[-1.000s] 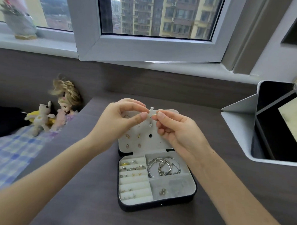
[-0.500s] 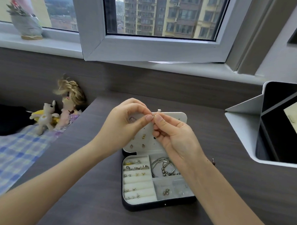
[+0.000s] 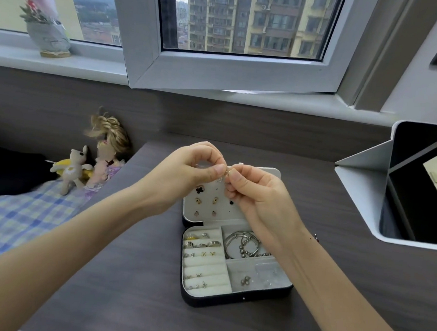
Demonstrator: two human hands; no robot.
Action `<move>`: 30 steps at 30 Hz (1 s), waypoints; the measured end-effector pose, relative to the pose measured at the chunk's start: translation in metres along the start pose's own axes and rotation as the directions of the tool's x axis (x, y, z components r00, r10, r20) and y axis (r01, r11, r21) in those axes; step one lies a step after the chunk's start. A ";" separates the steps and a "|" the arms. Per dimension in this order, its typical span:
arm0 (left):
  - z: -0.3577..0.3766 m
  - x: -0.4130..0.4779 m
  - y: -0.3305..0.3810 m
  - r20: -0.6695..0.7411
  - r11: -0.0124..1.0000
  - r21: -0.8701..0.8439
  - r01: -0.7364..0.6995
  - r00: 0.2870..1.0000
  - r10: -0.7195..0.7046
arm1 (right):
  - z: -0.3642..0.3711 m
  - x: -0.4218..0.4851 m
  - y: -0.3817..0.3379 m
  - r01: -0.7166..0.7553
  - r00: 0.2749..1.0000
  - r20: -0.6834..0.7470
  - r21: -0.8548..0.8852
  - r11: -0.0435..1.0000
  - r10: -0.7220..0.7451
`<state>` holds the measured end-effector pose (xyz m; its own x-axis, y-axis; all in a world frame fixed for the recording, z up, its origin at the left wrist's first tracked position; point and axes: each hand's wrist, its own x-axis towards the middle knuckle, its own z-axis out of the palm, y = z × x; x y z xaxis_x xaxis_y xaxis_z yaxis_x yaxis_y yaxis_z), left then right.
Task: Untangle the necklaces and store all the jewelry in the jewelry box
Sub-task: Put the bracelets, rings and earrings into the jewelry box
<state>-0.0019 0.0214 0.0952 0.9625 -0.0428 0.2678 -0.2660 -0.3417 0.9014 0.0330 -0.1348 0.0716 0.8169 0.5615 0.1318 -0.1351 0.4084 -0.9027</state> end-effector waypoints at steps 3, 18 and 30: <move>0.002 0.001 0.000 -0.003 1.000 -0.009 0.004 1.000 -0.004 | -0.002 0.004 0.004 -0.032 0.999 0.015 0.101 0.994 0.030; -0.001 0.005 -0.007 -0.060 0.997 -0.021 0.070 0.996 -0.071 | 0.000 0.002 0.008 0.003 1.000 0.023 0.376 0.927 -0.012; 0.003 0.008 -0.007 -0.106 0.991 -0.046 0.125 0.986 -0.129 | -0.048 -0.023 0.012 0.062 0.929 -0.194 -0.759 0.648 -0.315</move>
<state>0.0080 0.0211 0.0898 0.9778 0.1015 0.1834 -0.1456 -0.3009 0.9425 0.0395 -0.1775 0.0379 0.9101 0.2537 0.3275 0.3883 -0.2465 -0.8880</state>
